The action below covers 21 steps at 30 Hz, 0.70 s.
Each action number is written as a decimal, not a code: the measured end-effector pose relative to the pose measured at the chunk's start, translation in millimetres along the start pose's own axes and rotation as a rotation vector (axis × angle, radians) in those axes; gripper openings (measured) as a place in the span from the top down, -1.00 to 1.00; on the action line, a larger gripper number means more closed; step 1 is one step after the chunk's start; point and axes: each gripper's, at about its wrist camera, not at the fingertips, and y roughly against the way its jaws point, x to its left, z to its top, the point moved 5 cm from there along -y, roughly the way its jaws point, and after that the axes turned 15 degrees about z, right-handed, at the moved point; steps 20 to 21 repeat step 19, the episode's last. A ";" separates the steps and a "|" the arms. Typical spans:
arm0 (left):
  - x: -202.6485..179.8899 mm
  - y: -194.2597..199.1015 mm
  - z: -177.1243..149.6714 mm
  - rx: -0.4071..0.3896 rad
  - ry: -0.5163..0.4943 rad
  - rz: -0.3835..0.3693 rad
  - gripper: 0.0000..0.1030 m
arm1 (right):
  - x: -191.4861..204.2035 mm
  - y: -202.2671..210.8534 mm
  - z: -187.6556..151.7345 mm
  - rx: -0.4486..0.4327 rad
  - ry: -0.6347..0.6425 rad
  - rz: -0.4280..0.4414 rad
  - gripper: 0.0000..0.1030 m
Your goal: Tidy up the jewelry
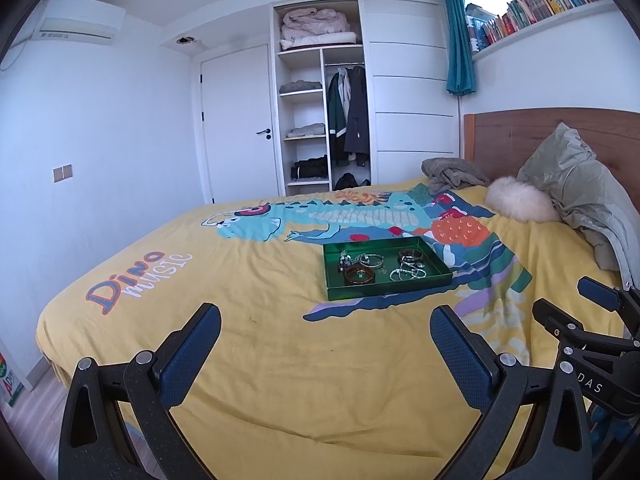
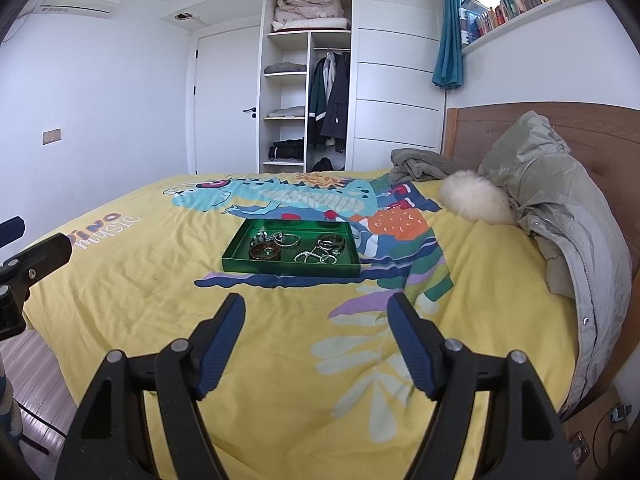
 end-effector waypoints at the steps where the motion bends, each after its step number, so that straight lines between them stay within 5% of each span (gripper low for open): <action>1: -0.3 -0.2 -0.3 0.001 0.000 0.001 -1.00 | -0.4 -0.2 -0.2 0.000 -0.001 0.000 -0.40; 21: -0.3 -0.9 -1.8 0.017 -0.003 -0.011 -1.00 | -2.5 -1.6 -2.9 0.004 -0.001 0.000 -0.40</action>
